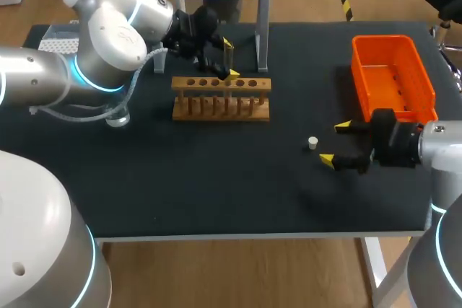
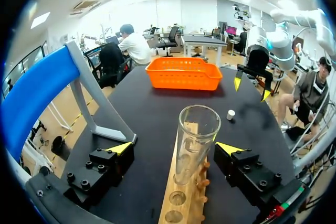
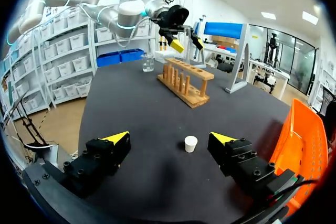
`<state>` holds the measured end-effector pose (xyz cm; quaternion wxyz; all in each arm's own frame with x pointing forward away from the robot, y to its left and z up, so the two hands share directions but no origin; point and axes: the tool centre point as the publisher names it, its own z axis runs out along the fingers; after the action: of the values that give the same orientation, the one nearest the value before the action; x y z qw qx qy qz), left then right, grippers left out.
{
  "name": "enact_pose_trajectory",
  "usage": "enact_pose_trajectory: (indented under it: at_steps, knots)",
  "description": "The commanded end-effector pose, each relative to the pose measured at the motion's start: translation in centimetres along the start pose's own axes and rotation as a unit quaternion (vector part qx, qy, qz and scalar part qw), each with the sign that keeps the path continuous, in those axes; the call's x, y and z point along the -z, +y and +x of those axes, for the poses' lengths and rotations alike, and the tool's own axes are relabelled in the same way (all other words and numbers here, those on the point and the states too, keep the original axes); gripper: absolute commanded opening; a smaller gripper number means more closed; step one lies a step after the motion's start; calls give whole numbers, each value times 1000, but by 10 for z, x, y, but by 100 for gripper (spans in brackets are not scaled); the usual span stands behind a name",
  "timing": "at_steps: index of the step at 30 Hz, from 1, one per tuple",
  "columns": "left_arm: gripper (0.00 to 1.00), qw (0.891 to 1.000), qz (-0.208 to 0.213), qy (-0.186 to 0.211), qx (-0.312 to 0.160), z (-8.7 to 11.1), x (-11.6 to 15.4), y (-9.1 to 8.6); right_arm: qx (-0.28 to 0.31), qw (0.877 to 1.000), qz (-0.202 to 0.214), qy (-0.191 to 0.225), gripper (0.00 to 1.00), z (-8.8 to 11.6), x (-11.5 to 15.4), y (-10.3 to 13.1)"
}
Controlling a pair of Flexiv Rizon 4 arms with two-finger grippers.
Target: Invert the test tube, pick up the pipette, mount the tip to pipette, aspirate from beaker and dispense into the tube, eject the tip, return the pipette, and cap with the stopper.
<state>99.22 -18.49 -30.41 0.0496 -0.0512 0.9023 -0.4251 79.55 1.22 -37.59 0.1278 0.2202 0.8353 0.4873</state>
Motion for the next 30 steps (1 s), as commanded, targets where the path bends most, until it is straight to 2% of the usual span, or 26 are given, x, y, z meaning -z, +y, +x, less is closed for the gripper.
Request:
enact_pose_trajectory:
  at_steps: [1, 6, 10, 24, 30]
  knots:
    - [100, 1000, -1, 1, 0, 0, 0, 0, -1, 1000, 4, -8, 100, 0, -16, -3]
    - [100, 1000, -1, 1, 0, 0, 0, 0, -6, 1000, 5, -15, 100, 0, -24, -5]
    - [100, 1000, -1, 1, 0, 0, 0, 0, -8, 1000, 11, -23, 94, 0, -30, -9]
    - [100, 1000, -1, 1, 0, 0, 0, 0, -19, 999, 25, -44, 87, -9, -42, -20]
    - [100, 1000, -1, 1, 0, 0, 0, 0, -29, 998, 27, -50, 75, -12, -46, -22]
